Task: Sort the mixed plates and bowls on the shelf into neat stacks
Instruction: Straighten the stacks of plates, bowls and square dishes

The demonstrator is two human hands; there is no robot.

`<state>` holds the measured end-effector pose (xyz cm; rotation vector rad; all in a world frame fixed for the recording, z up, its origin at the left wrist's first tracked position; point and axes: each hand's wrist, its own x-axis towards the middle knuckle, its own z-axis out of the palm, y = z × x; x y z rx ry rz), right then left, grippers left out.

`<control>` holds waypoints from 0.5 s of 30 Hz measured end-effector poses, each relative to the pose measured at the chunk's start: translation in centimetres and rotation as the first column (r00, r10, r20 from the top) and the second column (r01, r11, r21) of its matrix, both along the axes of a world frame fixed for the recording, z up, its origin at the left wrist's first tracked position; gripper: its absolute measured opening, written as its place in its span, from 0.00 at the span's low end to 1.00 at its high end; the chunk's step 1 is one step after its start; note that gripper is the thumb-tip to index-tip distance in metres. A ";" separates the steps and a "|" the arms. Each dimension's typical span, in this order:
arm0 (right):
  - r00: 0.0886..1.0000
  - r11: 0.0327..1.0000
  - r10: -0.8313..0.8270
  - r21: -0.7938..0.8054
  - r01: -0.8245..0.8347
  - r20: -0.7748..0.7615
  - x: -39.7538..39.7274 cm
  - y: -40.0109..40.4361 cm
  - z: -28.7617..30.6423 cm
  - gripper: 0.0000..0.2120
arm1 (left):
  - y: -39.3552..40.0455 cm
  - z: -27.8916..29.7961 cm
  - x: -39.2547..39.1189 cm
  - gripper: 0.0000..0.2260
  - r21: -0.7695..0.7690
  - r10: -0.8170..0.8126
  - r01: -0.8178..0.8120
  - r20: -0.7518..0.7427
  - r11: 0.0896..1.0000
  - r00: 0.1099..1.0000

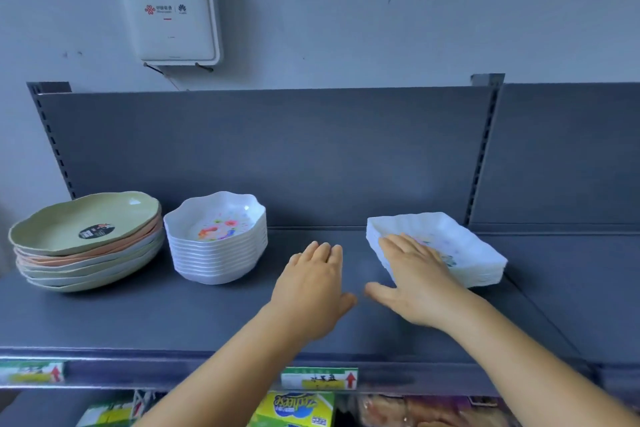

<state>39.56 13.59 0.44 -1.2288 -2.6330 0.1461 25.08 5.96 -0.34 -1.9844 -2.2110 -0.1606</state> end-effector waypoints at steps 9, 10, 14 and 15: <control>1.000 0.999 -0.030 -0.021 0.030 -0.001 9.8 5.5 -0.1 0.31 | 5.1 -1.2 8.2 0.30 -0.034 0.071 -0.069 0.069 0.997 0.995; 0.999 0.999 -0.041 -0.033 0.041 0.007 10.5 6.1 -0.3 0.33 | 5.4 -1.3 8.7 0.29 -0.043 0.090 -0.086 0.093 0.995 0.992; 0.995 0.988 -0.101 -0.116 0.101 0.007 12.5 8.4 -1.1 0.31 | 6.6 -1.5 10.4 0.28 -0.083 0.178 -0.163 0.220 0.983 0.959; 0.993 0.979 -0.120 -0.168 0.116 -0.016 12.9 8.7 -1.3 0.31 | 6.8 -1.6 10.6 0.27 -0.093 0.200 -0.182 0.250 0.979 0.947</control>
